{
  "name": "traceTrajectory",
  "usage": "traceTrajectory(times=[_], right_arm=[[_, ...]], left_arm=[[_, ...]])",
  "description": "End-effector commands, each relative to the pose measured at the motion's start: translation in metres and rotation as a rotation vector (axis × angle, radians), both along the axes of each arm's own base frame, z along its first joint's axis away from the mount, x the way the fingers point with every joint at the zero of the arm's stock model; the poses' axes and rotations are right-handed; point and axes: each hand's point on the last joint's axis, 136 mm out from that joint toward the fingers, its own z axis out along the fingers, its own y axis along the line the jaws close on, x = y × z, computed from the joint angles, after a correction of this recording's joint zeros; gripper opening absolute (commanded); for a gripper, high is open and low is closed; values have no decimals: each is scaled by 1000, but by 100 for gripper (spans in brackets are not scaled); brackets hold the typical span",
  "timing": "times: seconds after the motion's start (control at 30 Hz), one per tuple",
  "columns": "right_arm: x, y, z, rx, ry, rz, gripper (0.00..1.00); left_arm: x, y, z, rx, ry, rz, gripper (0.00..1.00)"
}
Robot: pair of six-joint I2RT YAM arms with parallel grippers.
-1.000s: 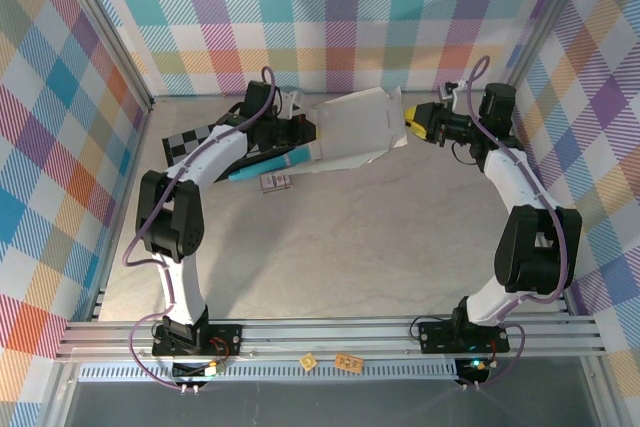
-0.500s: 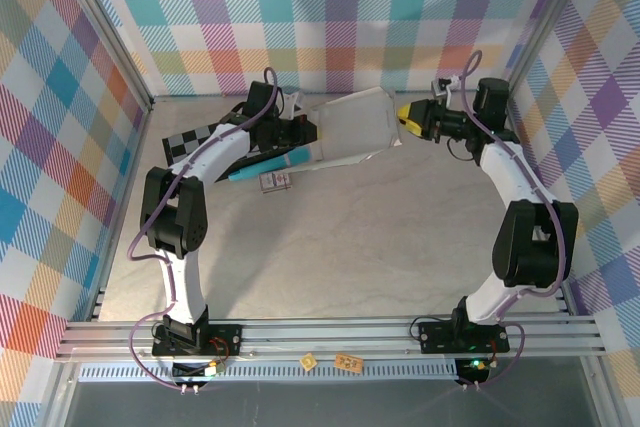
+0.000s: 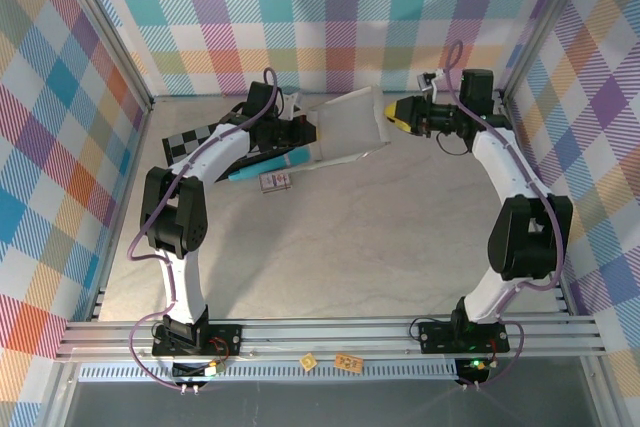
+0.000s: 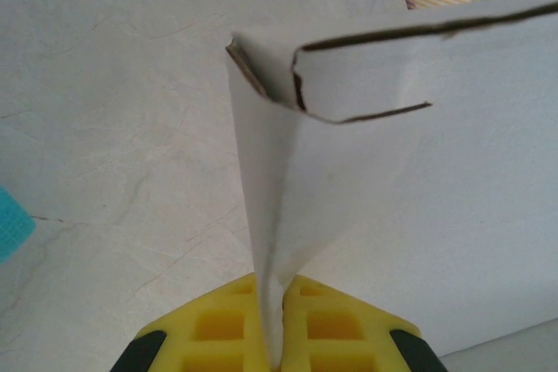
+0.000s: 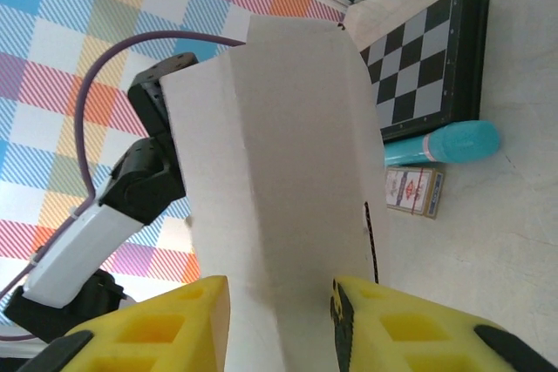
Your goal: Fold the paper box
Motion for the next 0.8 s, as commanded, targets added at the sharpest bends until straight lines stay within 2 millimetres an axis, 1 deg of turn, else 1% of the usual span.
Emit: traceTrajectory(times=[0.0,0.13,0.37,0.57,0.77], right_arm=[[-2,10,-11,-73,-8,12,35],[0,10,-18,-146,-12,-25,36],[4,9,-34,-330,-33,-77,39],[5,9,-47,-421,-30,-94,41],[8,8,-66,-539,-17,-111,41]], left_arm=[[-14,-11,24,-21,-56,-60,0],[-16,-11,26,-9,-68,-59,0],[-23,-12,28,11,-82,-71,0],[-28,-14,29,27,-97,-85,0],[-32,-17,34,46,-123,-98,0]])
